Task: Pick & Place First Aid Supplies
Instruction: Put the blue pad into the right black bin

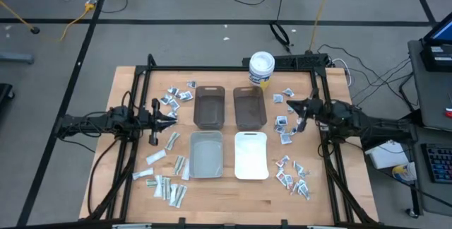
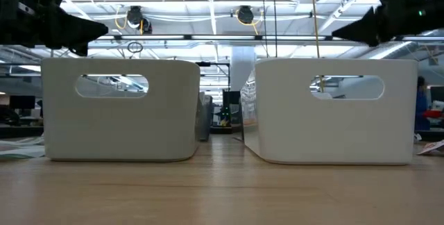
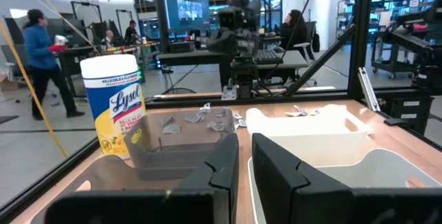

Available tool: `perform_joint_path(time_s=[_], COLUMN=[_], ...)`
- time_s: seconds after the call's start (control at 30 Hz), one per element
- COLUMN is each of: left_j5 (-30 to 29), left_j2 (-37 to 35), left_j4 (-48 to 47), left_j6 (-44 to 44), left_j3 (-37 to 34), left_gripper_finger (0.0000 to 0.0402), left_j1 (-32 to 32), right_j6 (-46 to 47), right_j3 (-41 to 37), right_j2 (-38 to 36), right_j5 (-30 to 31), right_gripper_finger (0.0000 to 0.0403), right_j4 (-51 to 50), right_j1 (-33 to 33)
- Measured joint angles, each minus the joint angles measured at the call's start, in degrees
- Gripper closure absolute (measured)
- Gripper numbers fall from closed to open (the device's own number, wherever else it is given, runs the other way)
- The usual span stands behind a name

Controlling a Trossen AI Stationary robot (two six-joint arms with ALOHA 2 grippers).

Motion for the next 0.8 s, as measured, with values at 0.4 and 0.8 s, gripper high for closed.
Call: perform_joint_path(time_s=[0.4, 0.8], left_j5=[0.00, 0.01], left_j2=[0.00, 0.00], left_j4=[-0.01, -0.01], left_j6=[0.00, 0.00], left_j3=[0.00, 0.00], left_gripper_finger=[0.0355, 0.0355], left_j1=[-0.01, -0.01], right_j6=[8.27, 32.67], right_j3=[16.06, 27.71], right_j2=[9.87, 16.55], right_j5=[4.18, -2.84], right_gripper_finger=[0.0394, 0.0394], right_j4=[-13.29, -29.02], right_j1=[0.00, 0.04])
